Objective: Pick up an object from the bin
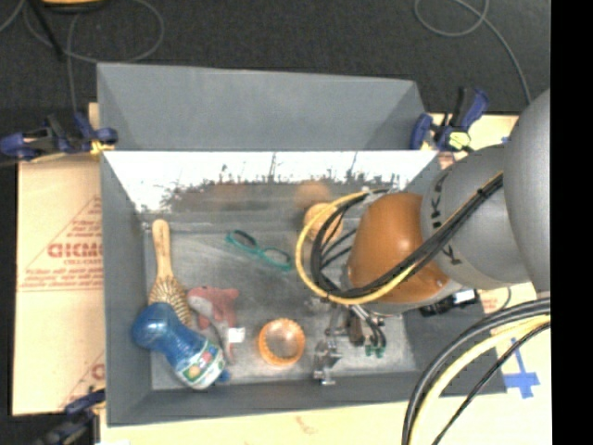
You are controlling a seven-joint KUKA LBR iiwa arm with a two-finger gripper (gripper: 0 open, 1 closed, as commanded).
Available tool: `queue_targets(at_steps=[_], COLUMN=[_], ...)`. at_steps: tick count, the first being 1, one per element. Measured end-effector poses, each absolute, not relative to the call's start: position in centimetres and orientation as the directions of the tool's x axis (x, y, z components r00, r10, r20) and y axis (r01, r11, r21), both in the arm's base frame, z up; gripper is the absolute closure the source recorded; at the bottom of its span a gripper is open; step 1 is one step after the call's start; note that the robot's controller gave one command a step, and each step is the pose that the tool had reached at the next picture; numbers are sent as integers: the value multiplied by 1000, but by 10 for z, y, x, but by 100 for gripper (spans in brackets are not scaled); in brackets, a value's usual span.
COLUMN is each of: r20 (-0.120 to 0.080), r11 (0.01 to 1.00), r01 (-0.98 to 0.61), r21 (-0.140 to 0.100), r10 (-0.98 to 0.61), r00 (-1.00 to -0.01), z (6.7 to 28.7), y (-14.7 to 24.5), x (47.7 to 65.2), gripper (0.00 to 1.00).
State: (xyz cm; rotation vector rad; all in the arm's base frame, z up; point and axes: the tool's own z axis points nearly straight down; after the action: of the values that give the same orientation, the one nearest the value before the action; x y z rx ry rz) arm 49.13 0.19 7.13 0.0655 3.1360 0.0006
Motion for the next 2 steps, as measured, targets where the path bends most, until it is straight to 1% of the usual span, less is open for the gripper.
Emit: queue_targets(at_steps=[1, 2], r20=[-10, -12], r11=[997, 971], r01=[76, 238], r21=[0, 3], r10=[76, 238], r00=[-997, -971], z=[72, 74], y=[12, 61], x=[485, 513], gripper=[0, 100])
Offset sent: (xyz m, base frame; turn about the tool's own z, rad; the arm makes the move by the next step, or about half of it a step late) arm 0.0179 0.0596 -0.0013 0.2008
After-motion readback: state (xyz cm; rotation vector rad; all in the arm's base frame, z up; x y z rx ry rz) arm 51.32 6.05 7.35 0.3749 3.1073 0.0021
